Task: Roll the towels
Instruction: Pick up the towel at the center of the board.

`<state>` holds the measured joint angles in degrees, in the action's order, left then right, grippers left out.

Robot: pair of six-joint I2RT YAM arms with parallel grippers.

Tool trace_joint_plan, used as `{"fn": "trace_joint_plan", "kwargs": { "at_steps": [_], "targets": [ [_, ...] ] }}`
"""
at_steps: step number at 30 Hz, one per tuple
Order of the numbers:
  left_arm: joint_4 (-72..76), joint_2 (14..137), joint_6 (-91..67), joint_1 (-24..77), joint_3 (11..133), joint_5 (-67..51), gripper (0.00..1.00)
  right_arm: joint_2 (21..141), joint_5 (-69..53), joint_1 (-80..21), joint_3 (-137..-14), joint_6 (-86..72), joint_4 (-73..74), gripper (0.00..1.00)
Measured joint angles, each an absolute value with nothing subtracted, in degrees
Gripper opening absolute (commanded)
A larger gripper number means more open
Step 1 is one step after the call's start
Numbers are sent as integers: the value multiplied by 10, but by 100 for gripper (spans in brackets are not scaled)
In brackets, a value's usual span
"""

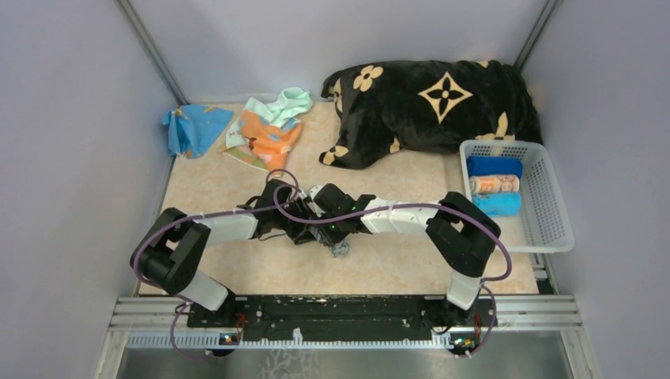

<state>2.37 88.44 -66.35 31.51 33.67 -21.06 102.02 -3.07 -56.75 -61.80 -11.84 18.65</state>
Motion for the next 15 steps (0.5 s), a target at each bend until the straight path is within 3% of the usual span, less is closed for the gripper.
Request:
{"fn": "trace_joint_plan", "kwargs": {
  "at_steps": [8, 15],
  "targets": [
    [-20, 861, -621, 301, 362, -176, 82, 974, -23, -567, -559, -147, 145, 19],
    [-85, 826, -559, 195, 378, -129, 89, 865, -25, -535, -484, -176, 221, 16]
  ]
}}
